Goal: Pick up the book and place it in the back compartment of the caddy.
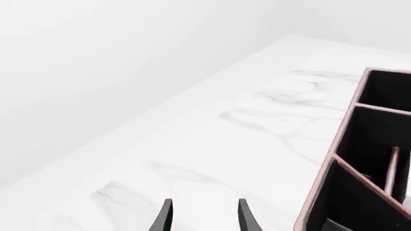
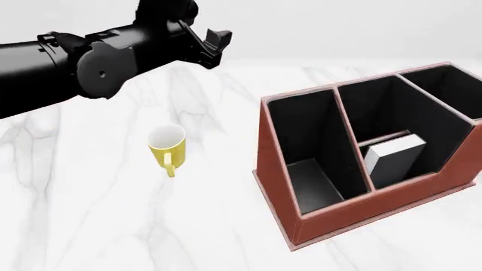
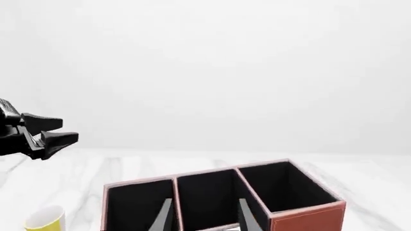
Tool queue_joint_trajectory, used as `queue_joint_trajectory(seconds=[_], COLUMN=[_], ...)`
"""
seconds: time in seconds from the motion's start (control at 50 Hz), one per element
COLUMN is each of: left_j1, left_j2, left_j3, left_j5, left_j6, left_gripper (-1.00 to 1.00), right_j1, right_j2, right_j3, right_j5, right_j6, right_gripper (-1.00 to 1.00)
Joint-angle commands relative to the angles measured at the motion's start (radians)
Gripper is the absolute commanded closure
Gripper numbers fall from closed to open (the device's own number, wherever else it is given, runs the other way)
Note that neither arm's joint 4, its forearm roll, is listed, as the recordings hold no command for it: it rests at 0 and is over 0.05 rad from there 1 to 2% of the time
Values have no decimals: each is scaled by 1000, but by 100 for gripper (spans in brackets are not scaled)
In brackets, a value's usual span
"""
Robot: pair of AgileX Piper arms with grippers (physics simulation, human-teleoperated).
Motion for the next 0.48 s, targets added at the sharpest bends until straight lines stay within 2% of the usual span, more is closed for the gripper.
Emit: queue_joint_trajectory(seconds=[0.02, 0.04, 0.06, 0.08, 0.1, 0.2, 0.26, 0.32, 0.36, 0.38, 0.4, 0.42, 0.44, 0.46, 0.48], left_j1=[57, 62, 62, 65, 68, 89, 106, 125, 143, 152, 166, 194, 213, 214, 226], left_j2=[10, 13, 13, 15, 15, 26, 28, -6, -51, -72, -93, -107, -129, -156, -207], left_j3=[99, 118, 118, 132, 155, 248, 283, 377, 459, 493, 537, 587, 628, 659, 702], left_j5=[-113, -131, -131, -145, -163, -260, -299, -369, -432, -457, -491, -534, -566, -580, -596], left_j6=[-49, -52, -52, -56, -67, -100, -117, -124, -147, -160, -157, -113, -98, -119, -142], left_gripper=[-100, -100, -100, -100, -100, -100, -100, -100, -100, -100, -100, -100, -100, -100, -100], right_j1=[57, 49, 49, 50, 48, 46, 38, 34, 19, 5, -18, -21, -13, -18, -64], right_j2=[161, 169, 170, 182, 194, 194, 179, 116, 58, 37, 8, -58, -124, -134, -134], right_j3=[-487, -562, -563, -612, -688, -945, -1009, -1073, -1072, -1056, -1011, -897, -804, -753, -654], right_j5=[150, 172, 173, 193, 223, 348, 391, 444, 476, 484, 496, 487, 470, 463, 420], right_j6=[2, -3, -3, -4, -8, -54, -64, -76, -71, -50, 13, 21, -20, 11, 80], right_gripper=[-100, -100, -100, -100, -100, -100, -100, -100, -100, -100, -100, -100, -100, -100, -100])
